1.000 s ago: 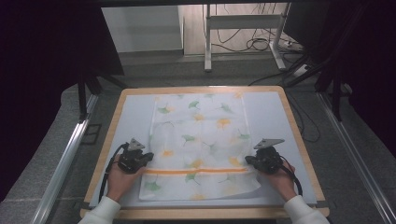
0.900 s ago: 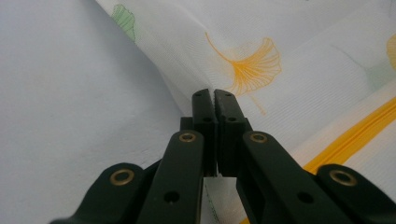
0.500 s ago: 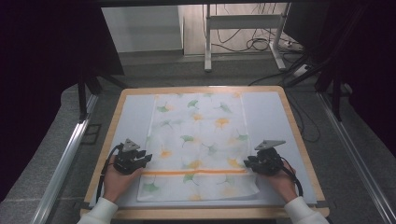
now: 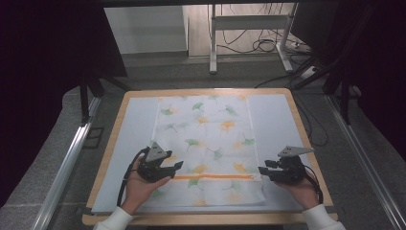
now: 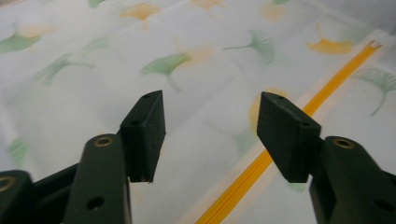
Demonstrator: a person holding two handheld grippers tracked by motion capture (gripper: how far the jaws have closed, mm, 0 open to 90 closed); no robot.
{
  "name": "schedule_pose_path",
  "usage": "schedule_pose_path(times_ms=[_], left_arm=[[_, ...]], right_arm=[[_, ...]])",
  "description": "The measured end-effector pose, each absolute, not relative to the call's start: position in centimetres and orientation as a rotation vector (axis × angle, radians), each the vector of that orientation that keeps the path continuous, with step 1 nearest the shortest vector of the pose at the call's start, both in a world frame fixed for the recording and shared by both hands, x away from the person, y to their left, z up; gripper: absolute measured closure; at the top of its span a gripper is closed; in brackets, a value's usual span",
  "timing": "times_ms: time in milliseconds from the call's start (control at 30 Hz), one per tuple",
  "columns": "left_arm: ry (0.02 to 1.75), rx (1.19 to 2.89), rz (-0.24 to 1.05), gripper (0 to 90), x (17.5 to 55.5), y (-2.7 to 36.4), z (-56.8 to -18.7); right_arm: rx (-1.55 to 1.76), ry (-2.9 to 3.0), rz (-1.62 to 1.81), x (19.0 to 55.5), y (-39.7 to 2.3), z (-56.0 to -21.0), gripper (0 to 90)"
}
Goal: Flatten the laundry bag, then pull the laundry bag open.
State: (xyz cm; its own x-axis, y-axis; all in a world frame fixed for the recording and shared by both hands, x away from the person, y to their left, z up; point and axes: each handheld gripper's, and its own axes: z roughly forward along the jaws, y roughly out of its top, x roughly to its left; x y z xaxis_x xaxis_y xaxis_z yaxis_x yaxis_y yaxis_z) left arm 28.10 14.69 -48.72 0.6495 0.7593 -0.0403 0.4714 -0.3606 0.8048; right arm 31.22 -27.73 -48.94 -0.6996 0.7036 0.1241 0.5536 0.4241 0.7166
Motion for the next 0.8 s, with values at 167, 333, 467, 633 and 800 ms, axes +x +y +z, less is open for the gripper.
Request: schedule_pose_path(times_ms=[167, 333, 467, 633, 800], left_arm=[[0.938, 2.039, 0.378, 38.8, 28.7, 13.1, -48.9], [0.908, 2.068, 0.332, 38.1, 29.3, 11.2, -48.9], [0.884, 2.095, 0.296, 38.1, 29.7, 9.1, -48.8], [0.841, 2.131, 0.252, 37.3, 30.2, 6.3, -48.6], [0.805, 2.148, 0.226, 37.5, 30.5, 4.5, -48.6]], right_arm=[[1.081, 2.515, 1.085, 30.6, -27.3, -49.3, 59.6], [1.061, 2.536, 1.053, 29.8, -26.9, -49.5, 61.0], [1.057, 2.542, 1.037, 29.2, -27.0, -49.6, 65.6], [1.056, 2.544, 1.054, 28.4, -27.2, -49.7, 79.0], [1.06, 2.538, 1.07, 28.1, -27.4, -49.8, 86.5]])
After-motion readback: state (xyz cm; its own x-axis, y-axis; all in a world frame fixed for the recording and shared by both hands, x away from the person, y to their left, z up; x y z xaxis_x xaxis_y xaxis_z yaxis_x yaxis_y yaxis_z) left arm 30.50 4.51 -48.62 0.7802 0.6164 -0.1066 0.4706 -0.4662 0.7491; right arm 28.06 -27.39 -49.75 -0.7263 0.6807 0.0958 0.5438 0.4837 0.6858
